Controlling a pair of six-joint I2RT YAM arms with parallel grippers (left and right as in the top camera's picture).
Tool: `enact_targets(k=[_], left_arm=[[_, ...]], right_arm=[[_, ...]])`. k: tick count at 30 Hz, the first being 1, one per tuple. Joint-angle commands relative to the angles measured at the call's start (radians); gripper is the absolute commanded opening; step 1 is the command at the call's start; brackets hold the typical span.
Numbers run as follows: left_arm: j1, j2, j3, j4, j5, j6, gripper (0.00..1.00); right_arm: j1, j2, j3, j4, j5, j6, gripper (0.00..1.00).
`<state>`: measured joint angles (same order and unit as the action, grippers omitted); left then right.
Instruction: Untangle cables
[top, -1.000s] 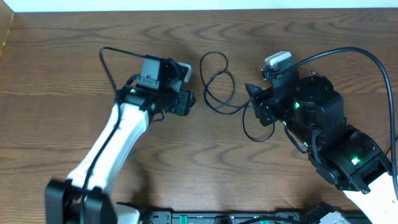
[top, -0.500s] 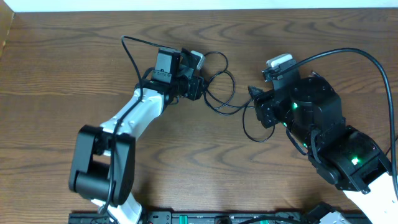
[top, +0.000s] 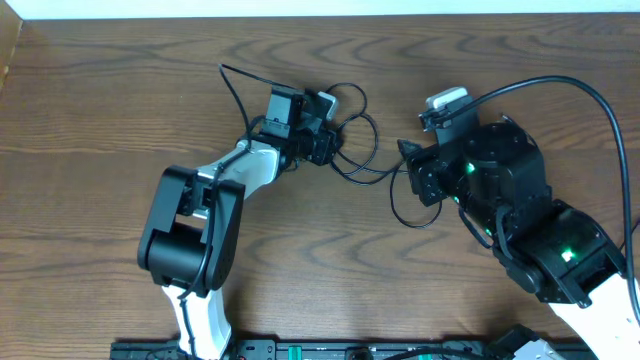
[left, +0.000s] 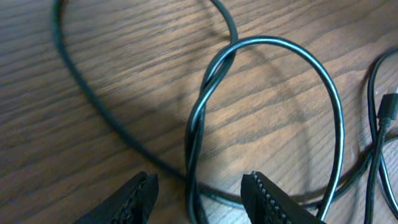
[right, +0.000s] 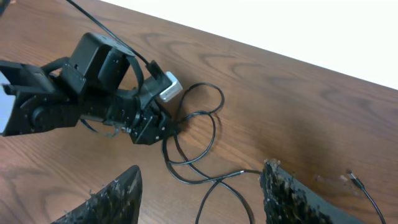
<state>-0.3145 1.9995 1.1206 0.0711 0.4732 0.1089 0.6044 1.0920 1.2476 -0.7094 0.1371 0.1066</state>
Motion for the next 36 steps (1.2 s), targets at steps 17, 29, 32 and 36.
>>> enact_targets(k=[17,29,32,36], left_arm=[[-0.030,0.092,-0.004,-0.028,-0.047,0.009,0.14],[-0.030,-0.077,-0.004,-0.220,-0.043,0.010,0.07],[-0.030,-0.188,-0.004,-0.254,-0.043,0.010,0.08],[-0.030,-0.357,-0.004,-0.281,-0.043,0.010,0.08]], right_arm=[[-0.003,0.023,0.005,-0.001,-0.016,0.013,0.58],[-0.003,0.084,0.005,0.017,-0.015,0.012,0.59],[-0.003,0.126,0.005,0.017,-0.015,0.012,0.59],[-0.003,0.173,0.005,0.016,-0.016,0.013,0.55]])
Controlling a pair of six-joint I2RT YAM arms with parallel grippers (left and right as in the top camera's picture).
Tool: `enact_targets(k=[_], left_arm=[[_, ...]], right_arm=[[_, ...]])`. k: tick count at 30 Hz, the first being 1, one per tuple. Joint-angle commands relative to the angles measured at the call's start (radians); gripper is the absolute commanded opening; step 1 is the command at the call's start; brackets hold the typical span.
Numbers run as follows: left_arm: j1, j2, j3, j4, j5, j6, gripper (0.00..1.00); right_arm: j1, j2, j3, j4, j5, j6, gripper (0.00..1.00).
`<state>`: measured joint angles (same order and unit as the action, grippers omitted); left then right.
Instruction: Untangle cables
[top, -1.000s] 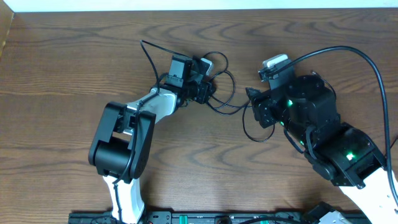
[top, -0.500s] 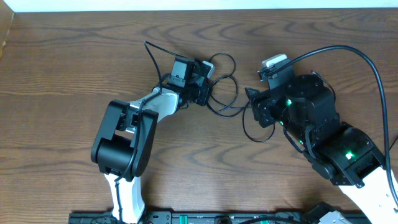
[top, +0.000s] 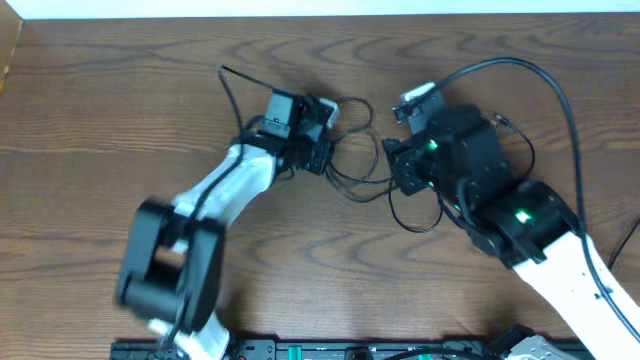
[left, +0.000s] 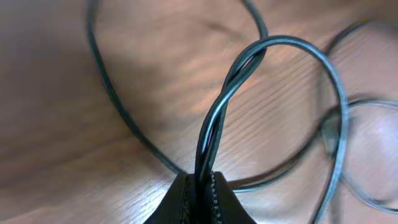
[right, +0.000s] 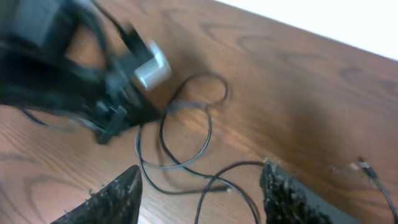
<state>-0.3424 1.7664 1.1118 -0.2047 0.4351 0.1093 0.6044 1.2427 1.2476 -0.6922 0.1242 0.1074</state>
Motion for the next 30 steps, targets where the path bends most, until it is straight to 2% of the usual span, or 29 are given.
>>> enact_targets(k=[1,5,12,22,30], left_arm=[[-0.002,-0.159,0.005,-0.013,-0.006,0.010,0.08],[-0.002,-0.312,0.005,-0.043,-0.006,0.016,0.07],[-0.002,-0.469,0.005,-0.100,-0.010,0.029,0.08],[-0.002,-0.513,0.005,-0.154,-0.009,0.028,0.08],[-0.002,-0.513,0.005,-0.173,0.026,0.024,0.08]], right_arm=[[-0.003,0.027,0.005,0.000,-0.003,0.012,0.55],[-0.003,0.029,0.005,0.004,-0.002,0.012,0.54],[-0.028,0.029,0.005,0.003,0.000,0.012,0.55],[-0.044,0.029,0.005,0.004,0.051,0.013,0.52],[-0.113,0.034,0.005,0.018,0.070,0.067,0.55]])
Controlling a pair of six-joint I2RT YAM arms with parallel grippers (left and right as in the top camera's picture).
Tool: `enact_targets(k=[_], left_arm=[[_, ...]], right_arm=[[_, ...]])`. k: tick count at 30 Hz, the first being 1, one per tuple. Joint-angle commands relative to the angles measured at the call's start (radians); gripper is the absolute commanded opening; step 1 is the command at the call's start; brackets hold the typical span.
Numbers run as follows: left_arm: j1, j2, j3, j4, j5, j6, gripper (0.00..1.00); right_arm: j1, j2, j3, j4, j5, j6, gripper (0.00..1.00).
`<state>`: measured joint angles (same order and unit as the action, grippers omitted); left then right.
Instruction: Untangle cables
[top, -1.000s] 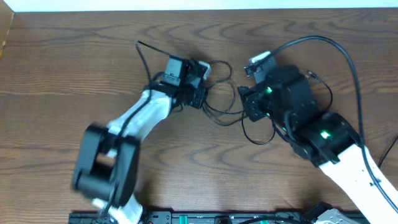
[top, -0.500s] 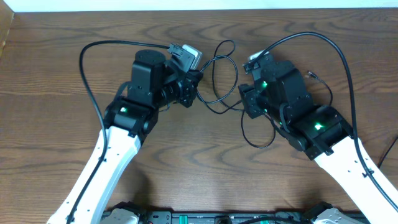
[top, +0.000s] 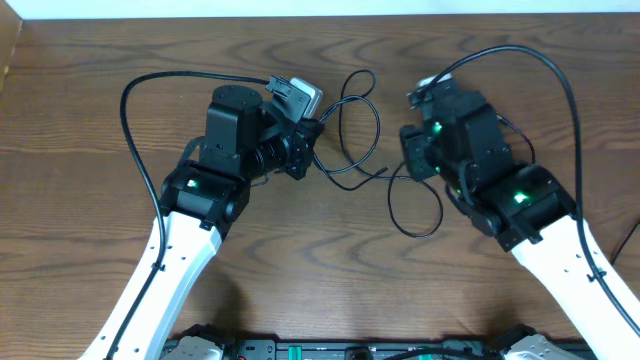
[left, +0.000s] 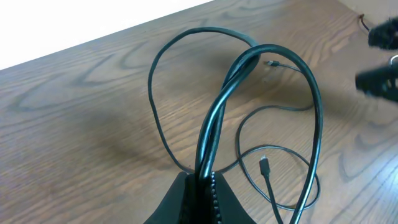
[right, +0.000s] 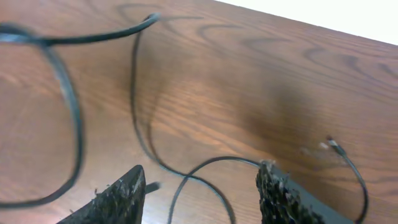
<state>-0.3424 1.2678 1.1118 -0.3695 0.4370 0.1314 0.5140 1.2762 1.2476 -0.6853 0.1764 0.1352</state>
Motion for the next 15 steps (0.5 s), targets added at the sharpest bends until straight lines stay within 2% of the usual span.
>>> enact_targets(k=[1,8,15], left_arm=[[-0.002,-0.015,0.005,-0.010,0.029,0.001,0.08],[-0.003,-0.015,0.005,-0.012,0.031,-0.005,0.08],[-0.003,-0.015,0.005,-0.021,0.031,-0.005,0.08]], right_arm=[[-0.024,0.005,0.005,0.017,0.005,0.044,0.55],[-0.023,0.053,0.005,0.085,-0.157,0.044,0.56],[-0.022,0.116,0.005,0.119,-0.219,0.044,0.56]])
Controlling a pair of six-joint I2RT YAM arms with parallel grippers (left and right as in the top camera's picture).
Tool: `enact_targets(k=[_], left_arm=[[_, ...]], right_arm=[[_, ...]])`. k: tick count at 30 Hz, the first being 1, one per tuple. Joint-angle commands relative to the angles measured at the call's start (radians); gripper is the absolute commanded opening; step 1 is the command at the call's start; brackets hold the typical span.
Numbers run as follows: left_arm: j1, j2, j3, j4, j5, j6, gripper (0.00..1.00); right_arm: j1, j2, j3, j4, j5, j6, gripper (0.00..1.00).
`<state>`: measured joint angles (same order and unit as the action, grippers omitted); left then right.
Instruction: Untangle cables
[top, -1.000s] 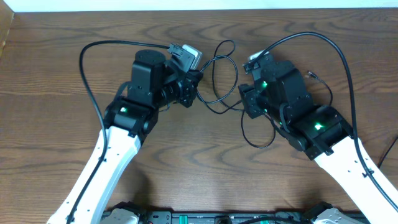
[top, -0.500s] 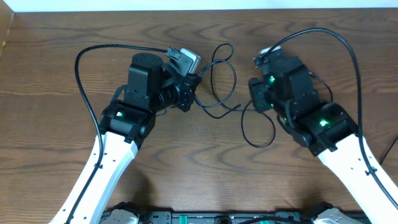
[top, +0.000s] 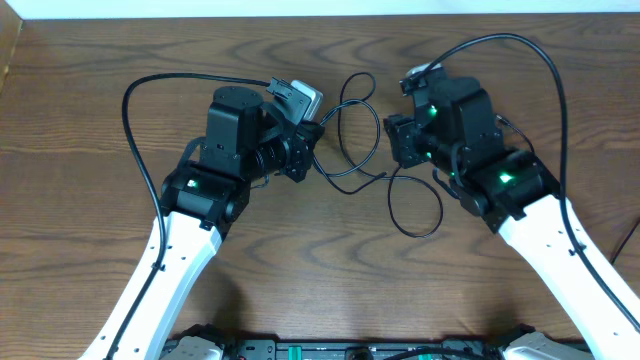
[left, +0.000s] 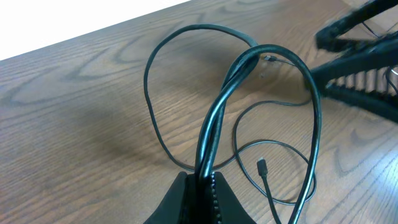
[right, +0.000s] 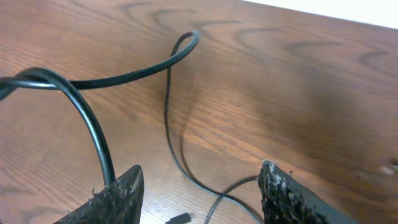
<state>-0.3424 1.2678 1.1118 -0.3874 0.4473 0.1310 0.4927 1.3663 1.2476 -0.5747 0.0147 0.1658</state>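
Note:
My left gripper (left: 200, 190) is shut on a twisted pair of strands of the thick black cable (left: 214, 118), whose loops spread away from it over the wood. A thin black cable, ending in a small plug (left: 262, 166), curls under those loops. From above, the left gripper (top: 310, 140) points right, and the cable loops (top: 372, 108) lie between the two arms. My right gripper (top: 393, 140) sits just right of the loops. It stands open (right: 200, 169), with a thick strand (right: 93, 130) by its left finger and a thin strand (right: 169, 118) ahead.
The wooden table (top: 80, 200) ends at a pale far edge (top: 320, 14). The left arm's own lead (top: 150, 85) arcs at the back left and the right arm's lead (top: 545, 60) at the back right. A thin loop (top: 437, 215) lies under the right arm.
My right gripper has shifted a little left and towards the back, closer to the cable loops, and still stands open. My left gripper holds the twisted cable as before.
First my left gripper stood open astride the twisted strands on the table. Then it was shut on them. Later the left arm had drawn back and up with the loops spread out before it. My right gripper stayed open and now sits by the loops.

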Motion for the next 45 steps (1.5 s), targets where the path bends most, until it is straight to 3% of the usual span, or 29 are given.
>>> enact_targets(k=[1,19,26,41,45], left_arm=[[-0.003,-0.015,0.005,-0.005,0.021,-0.005,0.08],[-0.002,-0.015,0.005,-0.014,0.019,-0.004,0.08],[-0.002,-0.015,0.005,-0.016,0.012,-0.004,0.08],[-0.002,-0.015,0.005,-0.024,0.012,-0.003,0.08],[-0.002,-0.015,0.005,-0.024,0.012,-0.003,0.08]], right_arm=[[-0.001,0.034,0.005,0.013,-0.069,0.013,0.56],[0.000,0.057,0.005,0.079,-0.254,0.013,0.54],[0.000,0.057,0.005,0.135,-0.435,0.001,0.57],[0.000,0.057,0.005,0.126,-0.430,-0.003,0.56],[0.000,0.057,0.005,0.061,-0.293,-0.002,0.54]])
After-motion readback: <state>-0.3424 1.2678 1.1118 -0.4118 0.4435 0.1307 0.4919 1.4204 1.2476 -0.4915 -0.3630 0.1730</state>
